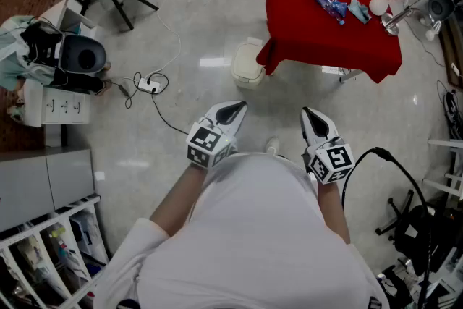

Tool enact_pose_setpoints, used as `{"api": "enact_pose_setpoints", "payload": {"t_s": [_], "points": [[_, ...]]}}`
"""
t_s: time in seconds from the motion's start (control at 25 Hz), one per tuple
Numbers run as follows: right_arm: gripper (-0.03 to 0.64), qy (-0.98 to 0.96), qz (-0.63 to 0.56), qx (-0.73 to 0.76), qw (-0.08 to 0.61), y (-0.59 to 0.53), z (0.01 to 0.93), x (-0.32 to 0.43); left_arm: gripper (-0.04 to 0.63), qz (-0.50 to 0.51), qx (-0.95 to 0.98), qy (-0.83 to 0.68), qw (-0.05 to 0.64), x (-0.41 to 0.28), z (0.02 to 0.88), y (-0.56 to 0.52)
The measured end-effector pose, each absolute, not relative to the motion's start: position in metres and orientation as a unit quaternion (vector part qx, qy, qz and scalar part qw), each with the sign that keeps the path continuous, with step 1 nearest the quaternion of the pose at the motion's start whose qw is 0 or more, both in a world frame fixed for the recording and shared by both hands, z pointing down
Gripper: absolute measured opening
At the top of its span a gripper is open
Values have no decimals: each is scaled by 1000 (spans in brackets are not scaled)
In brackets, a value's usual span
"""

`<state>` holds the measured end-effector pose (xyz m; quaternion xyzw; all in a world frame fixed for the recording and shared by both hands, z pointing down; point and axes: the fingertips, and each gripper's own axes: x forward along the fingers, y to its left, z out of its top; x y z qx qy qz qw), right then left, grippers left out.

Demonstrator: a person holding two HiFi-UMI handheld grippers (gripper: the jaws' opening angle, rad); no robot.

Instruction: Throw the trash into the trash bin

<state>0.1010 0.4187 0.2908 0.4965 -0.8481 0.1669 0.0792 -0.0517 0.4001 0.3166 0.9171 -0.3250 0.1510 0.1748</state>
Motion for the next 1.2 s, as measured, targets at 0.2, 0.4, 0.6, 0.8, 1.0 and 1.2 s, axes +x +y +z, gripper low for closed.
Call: {"api": "enact_pose_setpoints", "payload": {"t_s": [0.2,0.4,0.6,0.8,1.0,1.2], "points": [[2,-848,170,496,79,421,292,96,3,149,917,-326,175,-56,316,402],[2,-847,171,497,82,426,293,93,3,149,917,-325,178,-60,318,408],[1,-843,179,501,85,432,298,89,3,153,917,-320,181,-66,323,412],[2,-838,190,507,77,433,301,81,3,160,920,-308,183,-73,327,412],[2,-828,193,521,75,435,304,67,3,164,923,-295,183,-89,331,413],[2,-813,195,545,63,435,307,50,3,179,929,-275,172,-111,338,412]]}}
